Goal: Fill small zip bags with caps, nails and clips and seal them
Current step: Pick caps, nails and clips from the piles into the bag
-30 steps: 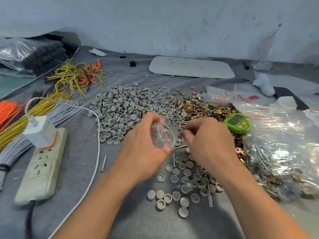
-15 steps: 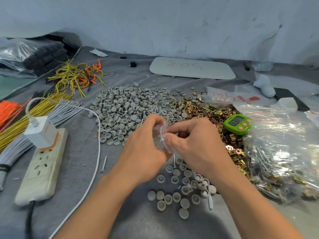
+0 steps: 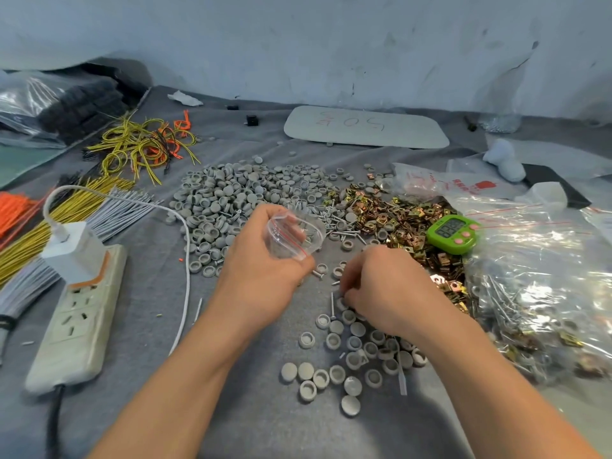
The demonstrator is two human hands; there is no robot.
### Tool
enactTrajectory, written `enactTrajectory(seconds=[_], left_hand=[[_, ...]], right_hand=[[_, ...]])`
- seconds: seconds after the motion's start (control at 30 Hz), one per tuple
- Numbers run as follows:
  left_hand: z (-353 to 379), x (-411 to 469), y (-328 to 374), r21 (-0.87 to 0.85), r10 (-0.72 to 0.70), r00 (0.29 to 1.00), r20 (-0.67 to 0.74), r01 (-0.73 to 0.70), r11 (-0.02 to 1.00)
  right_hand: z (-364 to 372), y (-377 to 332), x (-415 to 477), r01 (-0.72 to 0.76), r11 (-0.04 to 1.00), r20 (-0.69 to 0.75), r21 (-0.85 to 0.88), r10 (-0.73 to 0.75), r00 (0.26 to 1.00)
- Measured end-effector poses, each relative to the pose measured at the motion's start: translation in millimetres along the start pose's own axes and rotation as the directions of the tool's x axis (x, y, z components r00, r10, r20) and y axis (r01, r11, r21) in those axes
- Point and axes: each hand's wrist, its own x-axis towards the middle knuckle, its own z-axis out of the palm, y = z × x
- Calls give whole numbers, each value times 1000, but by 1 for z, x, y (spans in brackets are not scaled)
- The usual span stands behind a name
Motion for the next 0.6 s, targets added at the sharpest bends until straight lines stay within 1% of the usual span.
enactTrajectory(seconds=[0.3,0.37,0.4,0.43,0.47,0.5,0.53,0.57,0.6], left_hand=[[-6,-2,0,61,-1,1000,-5,1,998],[-5,-4,2,78,13,1000,-9,-13,997],[-5,-5,3,96,29,1000,-11,-28,995],[-4,-6,4,121,47,999,-6,-46,992],[-3,-6,5,147,66,998,8,-66,987],[-1,-7,5,177,80,996,26,-83,981],[2,-7,5,208,86,995,47,-94,974],[5,-7,5,237,89,994,68,-102,966],[8,-8,5,261,94,992,86,-114,959]], right_hand=[[4,1,-4,113,994,80,-3,-112,990],[4,3,-3,109,993,41,47,-111,993],[3,3,-3,104,989,-29,104,-102,994],[1,3,-4,111,976,-136,187,-86,987],[-2,3,-6,146,948,-269,283,-67,961],[-5,1,-8,208,906,-404,369,-45,914],[-8,0,-11,277,865,-512,419,-27,859],[-11,-3,-14,331,837,-577,435,-23,816],[-12,-5,-17,367,825,-605,430,-38,795]])
